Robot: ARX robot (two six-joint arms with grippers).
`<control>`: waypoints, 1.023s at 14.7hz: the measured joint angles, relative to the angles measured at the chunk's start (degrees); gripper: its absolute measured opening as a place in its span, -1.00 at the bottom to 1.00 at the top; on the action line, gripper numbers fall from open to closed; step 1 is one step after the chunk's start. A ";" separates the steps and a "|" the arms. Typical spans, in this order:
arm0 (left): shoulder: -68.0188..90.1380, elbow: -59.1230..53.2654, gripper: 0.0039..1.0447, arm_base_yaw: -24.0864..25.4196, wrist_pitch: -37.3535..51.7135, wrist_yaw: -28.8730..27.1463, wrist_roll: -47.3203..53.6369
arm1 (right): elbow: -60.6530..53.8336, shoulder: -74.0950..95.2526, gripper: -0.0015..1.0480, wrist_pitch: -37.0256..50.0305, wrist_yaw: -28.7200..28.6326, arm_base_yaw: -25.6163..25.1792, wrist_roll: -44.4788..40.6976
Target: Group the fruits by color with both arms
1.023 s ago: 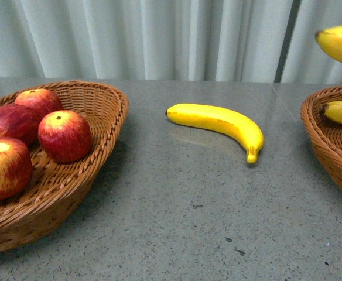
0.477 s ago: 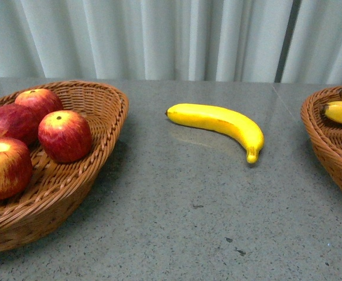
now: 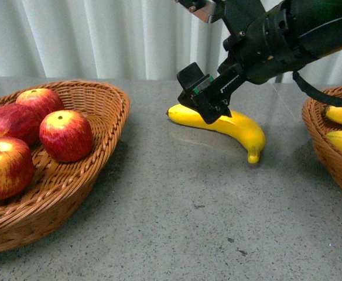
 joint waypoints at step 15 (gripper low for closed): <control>0.00 0.00 0.88 0.00 0.00 0.00 0.00 | 17.99 13.81 0.87 -14.34 6.23 -2.97 4.35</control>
